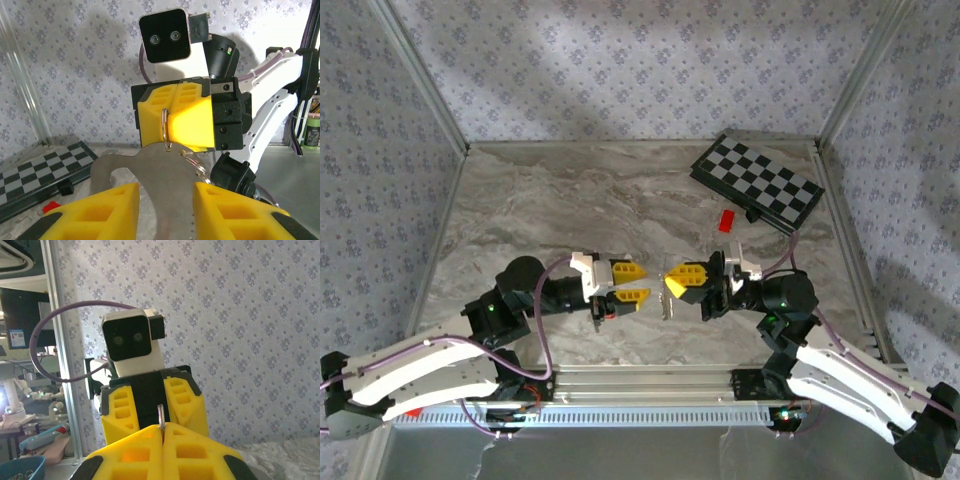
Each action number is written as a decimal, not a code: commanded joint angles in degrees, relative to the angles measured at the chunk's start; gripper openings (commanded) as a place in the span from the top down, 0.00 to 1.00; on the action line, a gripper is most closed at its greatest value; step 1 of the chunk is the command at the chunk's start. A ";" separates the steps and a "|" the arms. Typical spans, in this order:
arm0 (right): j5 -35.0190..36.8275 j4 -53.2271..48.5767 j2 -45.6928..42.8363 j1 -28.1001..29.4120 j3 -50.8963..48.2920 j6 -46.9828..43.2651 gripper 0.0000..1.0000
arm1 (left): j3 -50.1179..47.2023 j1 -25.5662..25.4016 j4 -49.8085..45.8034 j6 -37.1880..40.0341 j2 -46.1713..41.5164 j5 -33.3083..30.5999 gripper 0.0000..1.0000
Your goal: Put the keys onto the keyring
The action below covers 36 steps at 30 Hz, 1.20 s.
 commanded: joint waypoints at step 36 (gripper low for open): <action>-2.03 4.33 0.85 -0.08 -0.76 1.13 1.00 | 2.67 -0.18 12.07 -3.02 6.50 3.93 0.83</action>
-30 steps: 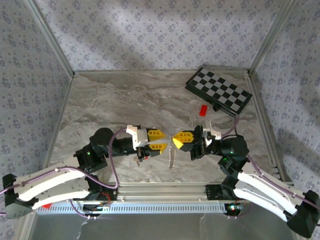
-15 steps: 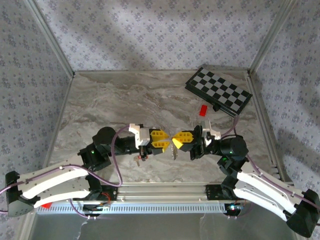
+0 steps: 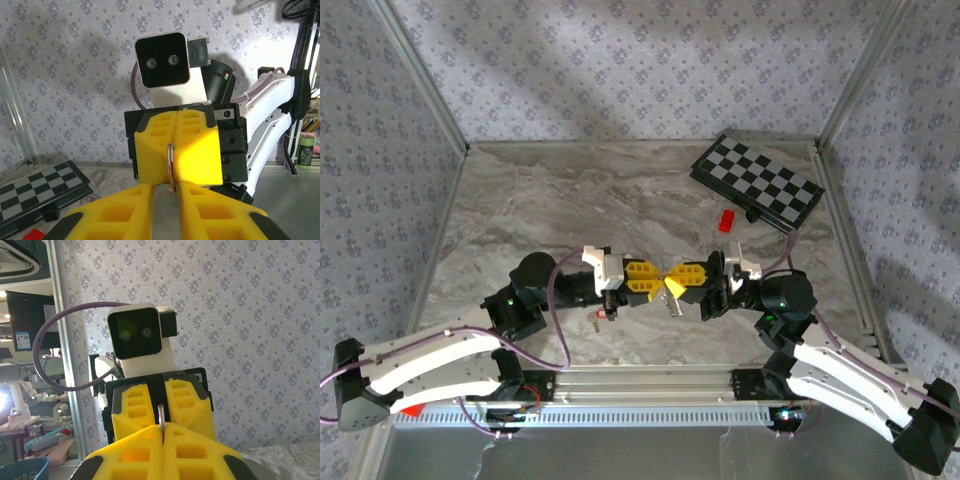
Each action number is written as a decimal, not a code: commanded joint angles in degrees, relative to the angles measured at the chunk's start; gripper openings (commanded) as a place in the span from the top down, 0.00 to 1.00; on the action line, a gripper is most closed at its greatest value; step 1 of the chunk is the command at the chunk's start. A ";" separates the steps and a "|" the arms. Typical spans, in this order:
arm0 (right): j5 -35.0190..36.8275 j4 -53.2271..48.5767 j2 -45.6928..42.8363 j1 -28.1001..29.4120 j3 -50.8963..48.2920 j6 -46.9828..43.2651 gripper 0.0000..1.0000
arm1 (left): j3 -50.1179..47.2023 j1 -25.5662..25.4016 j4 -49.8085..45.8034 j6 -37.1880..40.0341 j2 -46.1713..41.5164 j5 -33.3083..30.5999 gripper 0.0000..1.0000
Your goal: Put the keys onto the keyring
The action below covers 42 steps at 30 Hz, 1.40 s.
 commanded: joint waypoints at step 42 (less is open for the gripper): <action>-1.46 -5.17 -2.30 0.15 -0.15 -4.26 1.00 | 3.01 -0.20 1.08 -0.88 -0.34 0.15 0.93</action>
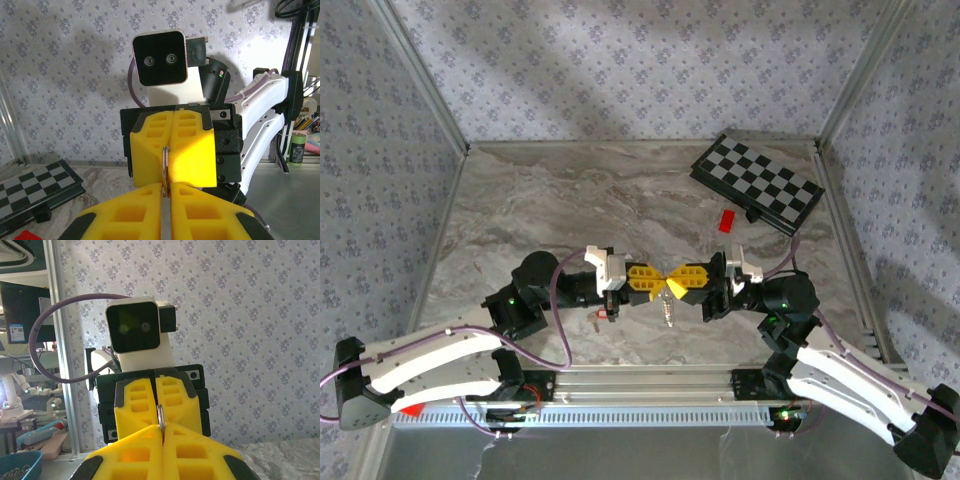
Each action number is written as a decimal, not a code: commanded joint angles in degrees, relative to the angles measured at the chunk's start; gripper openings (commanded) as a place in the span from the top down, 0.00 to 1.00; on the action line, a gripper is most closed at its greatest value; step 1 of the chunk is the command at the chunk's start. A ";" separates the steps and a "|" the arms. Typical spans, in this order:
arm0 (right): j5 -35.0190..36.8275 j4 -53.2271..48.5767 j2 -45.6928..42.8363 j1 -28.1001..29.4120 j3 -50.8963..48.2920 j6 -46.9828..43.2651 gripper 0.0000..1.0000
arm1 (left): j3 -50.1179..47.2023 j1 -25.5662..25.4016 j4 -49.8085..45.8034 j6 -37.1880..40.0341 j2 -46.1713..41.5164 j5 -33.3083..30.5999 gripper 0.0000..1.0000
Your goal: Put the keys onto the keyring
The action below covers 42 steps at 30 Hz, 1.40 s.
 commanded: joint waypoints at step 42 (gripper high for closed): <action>15.99 -54.86 -5.55 8.65 16.27 -29.19 0.65 | 22.73 -0.68 -48.61 17.76 7.71 -6.22 1.00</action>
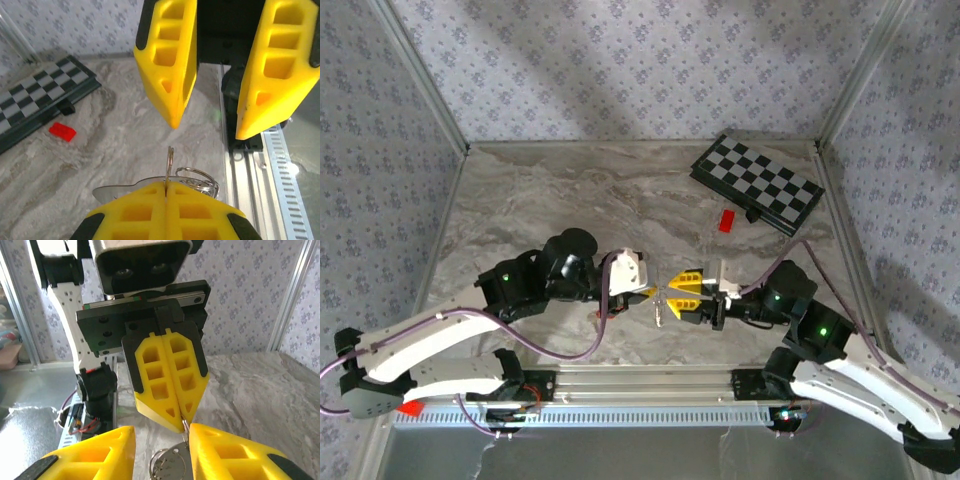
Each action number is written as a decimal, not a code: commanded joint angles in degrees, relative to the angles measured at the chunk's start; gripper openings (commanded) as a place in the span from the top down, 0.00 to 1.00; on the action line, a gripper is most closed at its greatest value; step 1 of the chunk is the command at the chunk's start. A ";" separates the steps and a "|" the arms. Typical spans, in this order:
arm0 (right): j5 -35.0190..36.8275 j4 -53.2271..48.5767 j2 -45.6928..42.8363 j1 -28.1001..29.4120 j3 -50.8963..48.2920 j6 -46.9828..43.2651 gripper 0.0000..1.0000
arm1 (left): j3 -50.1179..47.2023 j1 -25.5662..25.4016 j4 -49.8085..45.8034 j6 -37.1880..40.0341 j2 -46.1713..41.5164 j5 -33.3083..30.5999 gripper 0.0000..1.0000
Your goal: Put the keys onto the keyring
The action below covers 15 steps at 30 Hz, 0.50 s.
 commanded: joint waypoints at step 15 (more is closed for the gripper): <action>9.71 -3.53 3.98 5.37 2.68 -5.14 0.64 | 1.84 -0.81 -1.78 1.32 -0.68 1.15 1.00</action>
